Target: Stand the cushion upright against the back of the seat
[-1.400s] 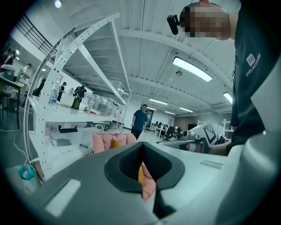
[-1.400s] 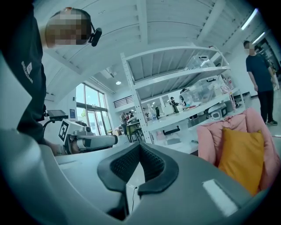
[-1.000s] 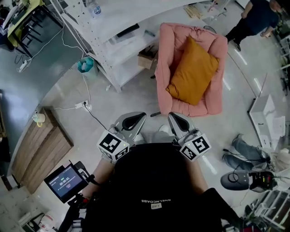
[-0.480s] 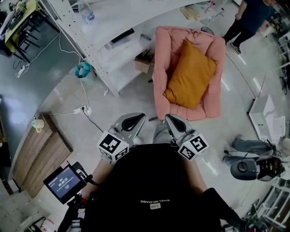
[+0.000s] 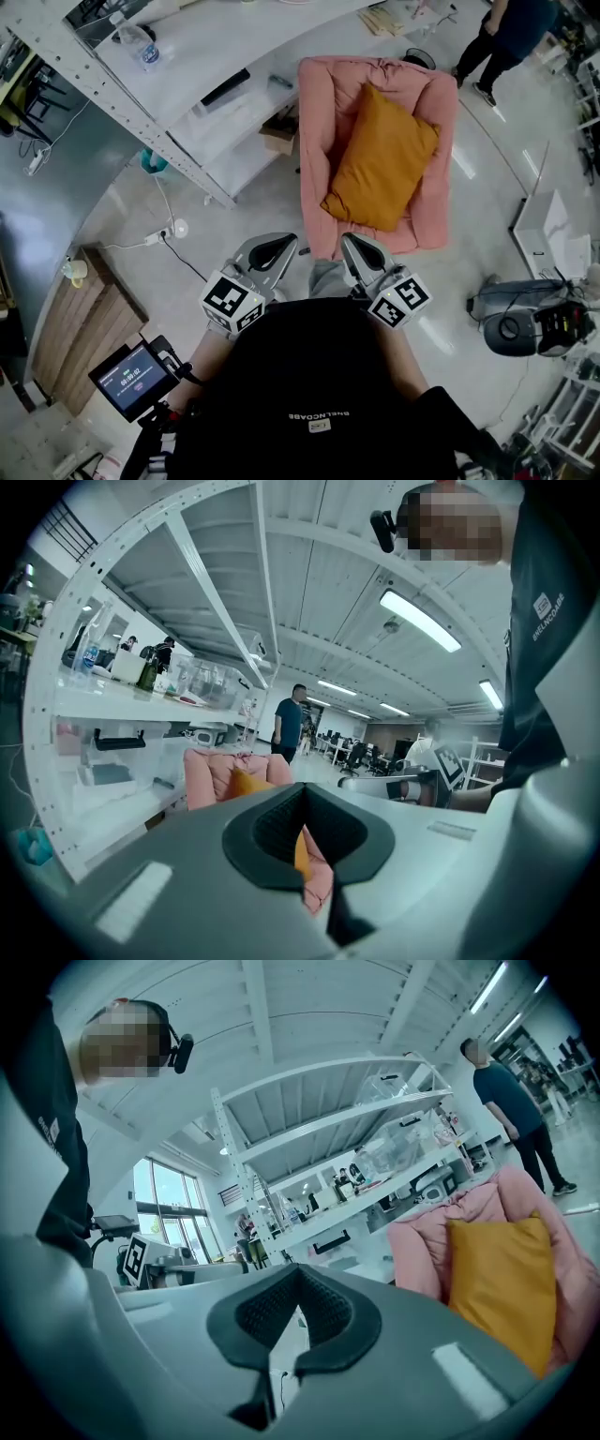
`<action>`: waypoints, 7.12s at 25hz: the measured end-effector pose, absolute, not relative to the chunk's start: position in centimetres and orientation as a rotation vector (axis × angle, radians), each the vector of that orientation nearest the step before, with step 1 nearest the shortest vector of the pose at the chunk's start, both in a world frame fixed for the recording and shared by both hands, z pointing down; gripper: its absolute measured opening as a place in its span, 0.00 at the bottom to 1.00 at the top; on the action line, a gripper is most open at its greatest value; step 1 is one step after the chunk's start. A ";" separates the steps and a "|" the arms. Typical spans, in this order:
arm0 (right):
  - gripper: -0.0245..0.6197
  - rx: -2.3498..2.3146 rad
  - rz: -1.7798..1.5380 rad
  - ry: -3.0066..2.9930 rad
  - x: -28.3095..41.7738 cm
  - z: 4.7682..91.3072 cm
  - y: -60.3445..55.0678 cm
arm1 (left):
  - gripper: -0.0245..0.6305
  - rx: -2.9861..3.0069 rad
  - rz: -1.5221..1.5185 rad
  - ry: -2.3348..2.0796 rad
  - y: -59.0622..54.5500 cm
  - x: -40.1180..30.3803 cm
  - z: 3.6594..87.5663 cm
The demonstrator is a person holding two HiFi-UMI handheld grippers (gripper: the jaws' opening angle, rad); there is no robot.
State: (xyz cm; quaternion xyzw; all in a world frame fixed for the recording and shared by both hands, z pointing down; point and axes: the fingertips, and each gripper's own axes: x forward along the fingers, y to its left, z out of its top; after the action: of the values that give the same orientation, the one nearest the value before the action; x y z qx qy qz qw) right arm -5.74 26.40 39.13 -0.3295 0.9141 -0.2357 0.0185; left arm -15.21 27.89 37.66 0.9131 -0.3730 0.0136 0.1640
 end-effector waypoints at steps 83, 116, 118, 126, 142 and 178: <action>0.43 -2.015 -1.232 2.159 32.6 60.5 -14.1 | 0.44 2.322 0.599 -0.756 -15.3 2.6 56.8; 0.52 -2.034 -1.581 1.647 34.5 73.1 -19.4 | 0.45 2.106 0.578 -0.586 -19.4 6.1 67.3; 0.47 -2.020 -1.597 1.642 34.7 72.6 -18.9 | 0.42 2.115 0.583 -0.587 -18.9 6.6 66.6; 0.31 -1.977 -1.619 1.639 35.0 69.2 -15.7 | 0.33 2.156 0.592 -0.597 -15.8 7.8 63.3; 0.20 -1.919 -1.504 1.640 33.7 65.9 -13.2 | 0.26 2.279 0.513 -0.620 -13.0 6.8 61.7; 0.20 -1.698 -1.156 2.043 26.9 39.5 -15.2 | 0.24 2.486 0.247 -0.916 -9.0 -0.2 42.7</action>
State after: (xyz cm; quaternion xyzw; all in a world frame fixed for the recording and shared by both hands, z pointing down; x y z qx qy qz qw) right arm 26.92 -15.20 39.54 -0.5817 0.6998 -0.3962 0.1221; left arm -0.18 -8.97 42.72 0.9075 -0.3343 0.0901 0.2378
